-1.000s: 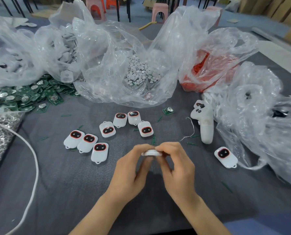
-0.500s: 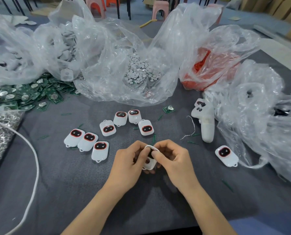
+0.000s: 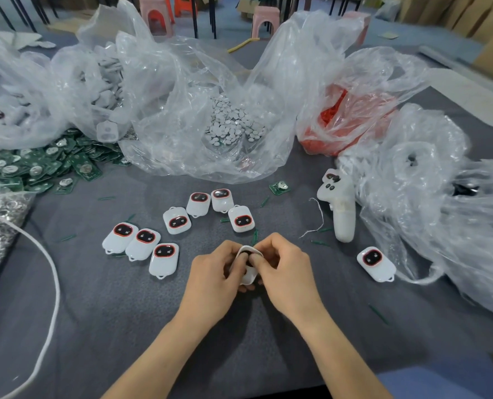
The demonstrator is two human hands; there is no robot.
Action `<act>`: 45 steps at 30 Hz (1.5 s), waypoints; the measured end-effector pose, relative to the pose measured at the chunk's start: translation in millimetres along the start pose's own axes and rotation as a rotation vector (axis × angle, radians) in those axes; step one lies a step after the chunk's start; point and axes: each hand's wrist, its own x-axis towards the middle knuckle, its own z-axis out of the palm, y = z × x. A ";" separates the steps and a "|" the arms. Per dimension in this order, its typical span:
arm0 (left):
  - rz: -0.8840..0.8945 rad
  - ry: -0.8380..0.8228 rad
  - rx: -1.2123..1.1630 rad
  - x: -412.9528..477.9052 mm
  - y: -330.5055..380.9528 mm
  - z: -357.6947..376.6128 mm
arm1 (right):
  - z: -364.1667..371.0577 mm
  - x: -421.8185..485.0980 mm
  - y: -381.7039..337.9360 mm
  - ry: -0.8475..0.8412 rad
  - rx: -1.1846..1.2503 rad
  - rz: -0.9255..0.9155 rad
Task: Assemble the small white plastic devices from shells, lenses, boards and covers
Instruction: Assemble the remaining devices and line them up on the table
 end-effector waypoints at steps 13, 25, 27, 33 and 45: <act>-0.120 -0.034 -0.413 6.7 0.2 -8.1 | -30.5 27.7 -36.1 -0.252 -0.105 -0.101; -0.046 0.212 -0.538 9.4 -1.2 -3.2 | 5.9 245.5 -66.3 -0.006 -0.769 -0.313; -0.028 0.215 -0.536 9.0 -1.8 -2.9 | 26.3 256.0 -61.3 -0.016 -0.855 -0.345; 0.034 0.208 -0.445 9.7 -5.3 -2.1 | 56.3 268.7 -53.2 0.021 -0.965 -0.353; 0.041 0.262 -0.366 11.5 -4.3 -3.4 | 24.7 190.9 -85.4 -0.051 0.531 -0.092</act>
